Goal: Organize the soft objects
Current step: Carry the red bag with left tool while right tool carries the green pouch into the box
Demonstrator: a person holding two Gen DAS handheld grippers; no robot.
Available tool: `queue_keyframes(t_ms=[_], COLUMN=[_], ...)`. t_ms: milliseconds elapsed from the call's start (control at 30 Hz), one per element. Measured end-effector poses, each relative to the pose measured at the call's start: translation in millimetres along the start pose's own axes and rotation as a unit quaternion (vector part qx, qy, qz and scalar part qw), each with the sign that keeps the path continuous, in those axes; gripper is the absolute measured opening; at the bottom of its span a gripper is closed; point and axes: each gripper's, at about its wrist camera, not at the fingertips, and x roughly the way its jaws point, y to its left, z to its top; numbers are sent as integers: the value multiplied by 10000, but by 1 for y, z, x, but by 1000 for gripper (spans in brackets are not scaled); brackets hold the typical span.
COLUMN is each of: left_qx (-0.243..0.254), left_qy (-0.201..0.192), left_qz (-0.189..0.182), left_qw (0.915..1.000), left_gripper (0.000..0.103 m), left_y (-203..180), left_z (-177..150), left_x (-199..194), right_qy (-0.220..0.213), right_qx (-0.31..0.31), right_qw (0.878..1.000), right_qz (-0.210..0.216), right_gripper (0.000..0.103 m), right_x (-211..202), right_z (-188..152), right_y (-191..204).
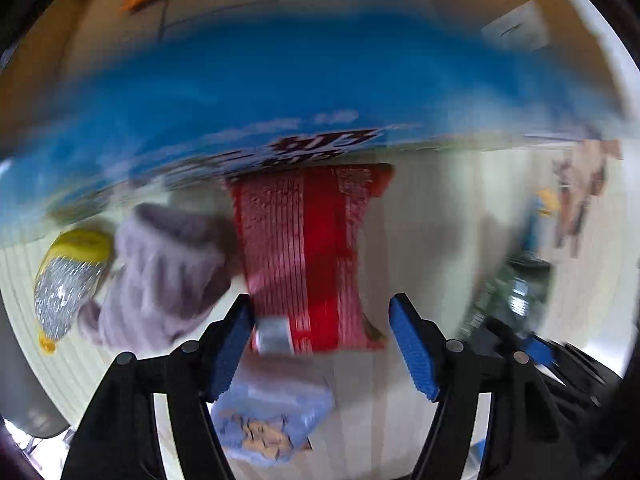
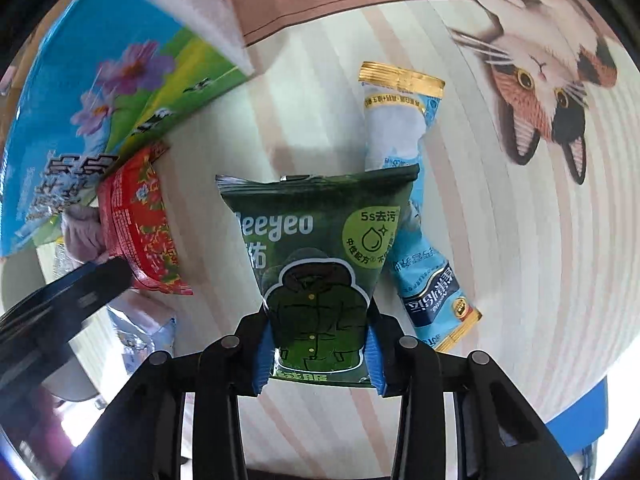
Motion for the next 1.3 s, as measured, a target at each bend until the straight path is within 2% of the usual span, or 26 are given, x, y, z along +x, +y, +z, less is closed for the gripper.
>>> queue_keyframes(t_ms=[33,100,167,267,400,533,600,667,767,933,1000,1133,1200,1233,1300], left_qx=[10,-10,-34,-80,-158,-392,-519,-536,-547,-573,-597,-600,-656,-669,-786], left_qy=[-72,-161,-206,-139,94,287,187,142,-136,-929,-1270,-1557,-1624,-1641,-1597], left_qz=[125,308,270,242,232,60,-26,-9,-39,-511,-651,-852,-841,-835,-758], left_qw=[9999,9994,9994,9996,9996,9988,9985,9985,9984,9927,9880,9823,9809,9806,9811], left_gripper=[66,50,44,44,43,48,47,43,41,41,41,41,41,41,41], left_y=[-1,0,1,5,14,26,28,29,34,35,39,38,42,49,58], left_z=[2,4,-1,-22,-66,-85,-87,-91,-99,-113,-100,-67,-41,-35,-8], left_x=[2,4,-1,-5,1,21,21,19,-11,-100,-147,-213,-228,-223,-221], right_qy=[11,38,47,135,539,543,559,564,575,294,63,-487,-683,-768,-924], right_qx=[9,-13,-102,-360,-841,-1150,-1177,-1208,-1218,-1345,-1466,-1673,-1809,-1851,-1931], right_qw=[10000,10000,9999,9993,9949,9919,9914,9908,9908,9893,9866,9800,9762,9749,9734], right_qz=[49,86,21,6,156,-32,-116,-215,-133,489,709,959,982,969,815], right_gripper=[40,40,40,40,39,40,45,45,39,37,37,37,37,37,37], right_x=[0,1,2,7,21,30,35,39,35,-25,-60,-131,-155,-166,-182], right_z=[1,6,8,3,-22,-36,-37,-37,-43,-47,-48,-35,-26,-16,15], right_y=[-2,-5,-3,6,16,24,27,29,31,51,61,89,109,119,136])
